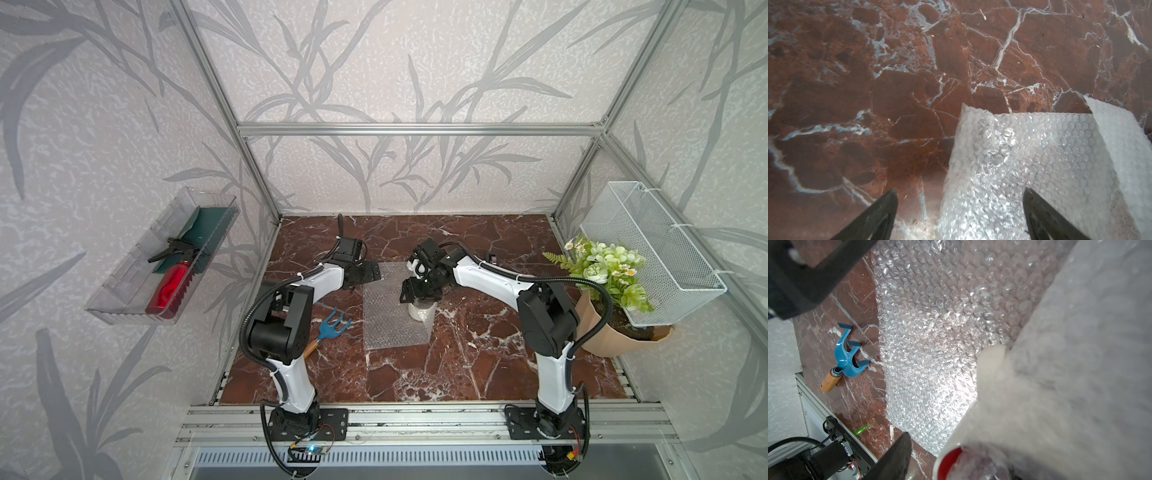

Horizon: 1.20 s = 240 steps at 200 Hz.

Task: Wrap mugs in bubble wrap
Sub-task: Wrap the mug in bubble wrap.

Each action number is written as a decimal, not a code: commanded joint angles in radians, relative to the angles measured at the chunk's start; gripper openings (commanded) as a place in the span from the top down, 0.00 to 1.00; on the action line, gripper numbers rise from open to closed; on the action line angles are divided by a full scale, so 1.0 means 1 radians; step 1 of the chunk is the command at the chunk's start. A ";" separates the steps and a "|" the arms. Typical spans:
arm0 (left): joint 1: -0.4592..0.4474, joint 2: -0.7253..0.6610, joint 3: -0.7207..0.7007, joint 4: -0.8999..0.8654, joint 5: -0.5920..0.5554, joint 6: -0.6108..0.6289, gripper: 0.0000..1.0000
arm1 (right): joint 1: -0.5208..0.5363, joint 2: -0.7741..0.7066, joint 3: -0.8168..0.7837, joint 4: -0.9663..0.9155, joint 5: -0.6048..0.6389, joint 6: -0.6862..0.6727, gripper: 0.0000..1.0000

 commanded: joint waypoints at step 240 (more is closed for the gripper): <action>-0.101 -0.315 -0.164 0.143 0.324 -0.128 1.00 | -0.037 -0.175 -0.120 0.110 -0.068 0.184 0.26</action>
